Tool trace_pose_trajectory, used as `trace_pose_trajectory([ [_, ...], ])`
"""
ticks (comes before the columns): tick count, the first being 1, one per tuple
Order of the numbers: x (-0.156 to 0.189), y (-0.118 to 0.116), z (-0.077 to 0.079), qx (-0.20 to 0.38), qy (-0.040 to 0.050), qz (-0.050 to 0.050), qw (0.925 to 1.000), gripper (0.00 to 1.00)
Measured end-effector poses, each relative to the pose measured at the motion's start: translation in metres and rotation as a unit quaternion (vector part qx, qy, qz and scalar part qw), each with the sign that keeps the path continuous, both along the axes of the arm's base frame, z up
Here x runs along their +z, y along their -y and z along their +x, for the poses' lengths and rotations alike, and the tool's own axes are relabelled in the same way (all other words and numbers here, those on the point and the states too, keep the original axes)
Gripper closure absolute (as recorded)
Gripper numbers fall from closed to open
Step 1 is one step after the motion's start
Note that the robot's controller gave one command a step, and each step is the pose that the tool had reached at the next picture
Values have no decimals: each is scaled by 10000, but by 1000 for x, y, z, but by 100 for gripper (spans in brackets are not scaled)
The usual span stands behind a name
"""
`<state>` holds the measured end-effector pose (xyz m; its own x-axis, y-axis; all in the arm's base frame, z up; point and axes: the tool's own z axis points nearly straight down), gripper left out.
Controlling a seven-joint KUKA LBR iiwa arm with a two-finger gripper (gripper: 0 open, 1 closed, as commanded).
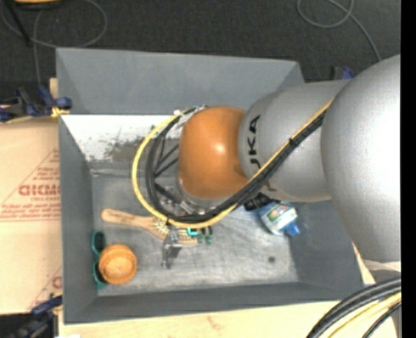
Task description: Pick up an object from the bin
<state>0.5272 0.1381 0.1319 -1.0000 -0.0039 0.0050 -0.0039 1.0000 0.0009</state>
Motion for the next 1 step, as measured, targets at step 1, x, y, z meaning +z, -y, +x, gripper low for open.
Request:
trace_pose_trajectory([
  [1, 4, 0, 2, -20, 36, 6, 10000, 0],
])
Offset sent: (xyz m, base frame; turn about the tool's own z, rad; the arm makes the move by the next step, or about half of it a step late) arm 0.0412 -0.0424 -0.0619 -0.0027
